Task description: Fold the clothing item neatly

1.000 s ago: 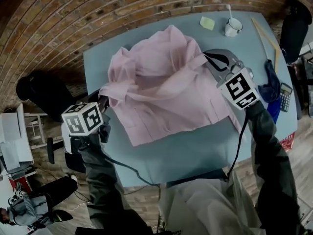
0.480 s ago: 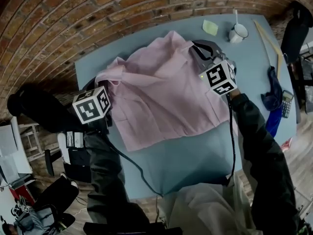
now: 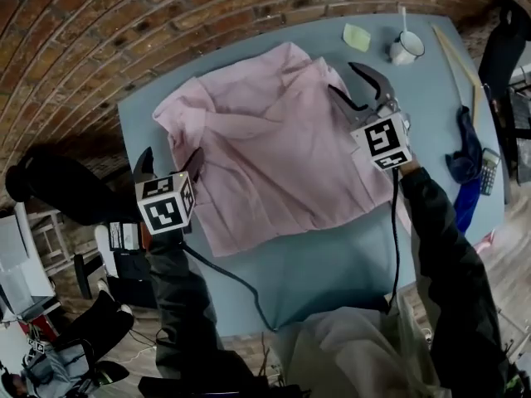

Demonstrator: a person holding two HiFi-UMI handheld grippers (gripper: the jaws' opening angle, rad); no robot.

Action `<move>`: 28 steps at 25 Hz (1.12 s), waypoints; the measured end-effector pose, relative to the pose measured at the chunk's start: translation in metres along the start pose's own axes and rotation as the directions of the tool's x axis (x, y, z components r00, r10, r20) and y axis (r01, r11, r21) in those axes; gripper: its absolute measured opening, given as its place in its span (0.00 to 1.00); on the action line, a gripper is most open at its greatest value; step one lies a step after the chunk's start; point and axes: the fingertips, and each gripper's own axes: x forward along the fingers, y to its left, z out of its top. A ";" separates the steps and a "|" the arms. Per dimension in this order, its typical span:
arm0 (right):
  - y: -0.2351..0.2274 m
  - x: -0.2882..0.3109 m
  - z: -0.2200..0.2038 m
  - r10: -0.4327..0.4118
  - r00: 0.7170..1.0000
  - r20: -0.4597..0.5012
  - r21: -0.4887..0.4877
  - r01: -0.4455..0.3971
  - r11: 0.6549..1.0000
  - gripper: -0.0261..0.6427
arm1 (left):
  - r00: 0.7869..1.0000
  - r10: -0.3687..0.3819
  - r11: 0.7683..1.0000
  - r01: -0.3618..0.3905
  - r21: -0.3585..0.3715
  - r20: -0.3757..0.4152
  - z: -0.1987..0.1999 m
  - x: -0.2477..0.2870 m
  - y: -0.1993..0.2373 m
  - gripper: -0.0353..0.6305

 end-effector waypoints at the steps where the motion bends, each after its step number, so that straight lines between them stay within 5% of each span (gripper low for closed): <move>1: -0.006 -0.015 0.003 -0.023 0.999 0.024 0.007 0.023 1.000 0.39 | 0.999 0.006 1.000 -0.007 0.030 0.049 0.000 -0.014 -0.002 0.81; 3: -0.008 -0.051 0.014 -0.028 0.998 0.064 -0.018 0.029 0.999 0.39 | 0.984 -0.063 0.992 0.045 0.115 0.164 0.000 -0.053 -0.025 0.81; 5: 0.015 -0.094 0.019 0.062 0.998 0.025 -0.114 -0.059 0.992 0.39 | 0.952 -0.194 0.958 0.132 0.253 0.236 -0.011 -0.099 -0.071 0.81; 7: 0.057 -0.137 0.014 0.183 0.981 -0.063 -0.187 -0.192 0.963 0.39 | 0.941 -0.280 0.899 0.187 0.397 0.192 -0.042 -0.138 -0.118 0.81; 13: 0.170 -0.216 -0.038 0.372 0.885 -0.279 -0.359 -0.455 0.815 0.39 | 0.939 -0.345 0.763 0.282 0.581 -0.003 -0.148 -0.160 -0.199 0.81; 17: 0.202 -0.218 -0.062 0.405 0.845 -0.349 -0.432 -0.529 0.731 0.39 | 0.936 -0.344 0.710 0.310 0.632 -0.073 -0.176 -0.137 -0.207 0.81; 21: 0.209 -0.200 -0.075 0.354 0.856 -0.376 -0.537 -0.513 0.670 0.39 | 0.948 -0.308 0.741 0.290 0.606 -0.076 -0.179 -0.117 -0.190 0.79; 24: 0.208 -0.183 -0.078 0.318 0.874 -0.368 -0.580 -0.483 0.657 0.38 | 0.948 -0.312 0.771 0.289 0.567 -0.060 -0.177 -0.106 -0.181 0.66; 26: 0.208 -0.175 -0.081 0.294 0.889 -0.351 -0.592 -0.454 0.666 0.33 | 0.951 -0.304 0.795 0.282 0.537 -0.050 -0.176 -0.102 -0.175 0.64; 27: 0.207 -0.172 -0.082 0.287 0.894 -0.344 -0.582 -0.443 0.682 0.25 | 0.959 -0.282 0.808 0.256 0.531 -0.034 -0.174 -0.099 -0.171 0.48; 28: 0.205 -0.170 -0.082 0.287 0.896 -0.340 -0.560 -0.438 0.703 0.16 | 0.965 -0.262 0.817 0.230 0.528 -0.015 -0.173 -0.096 -0.168 0.42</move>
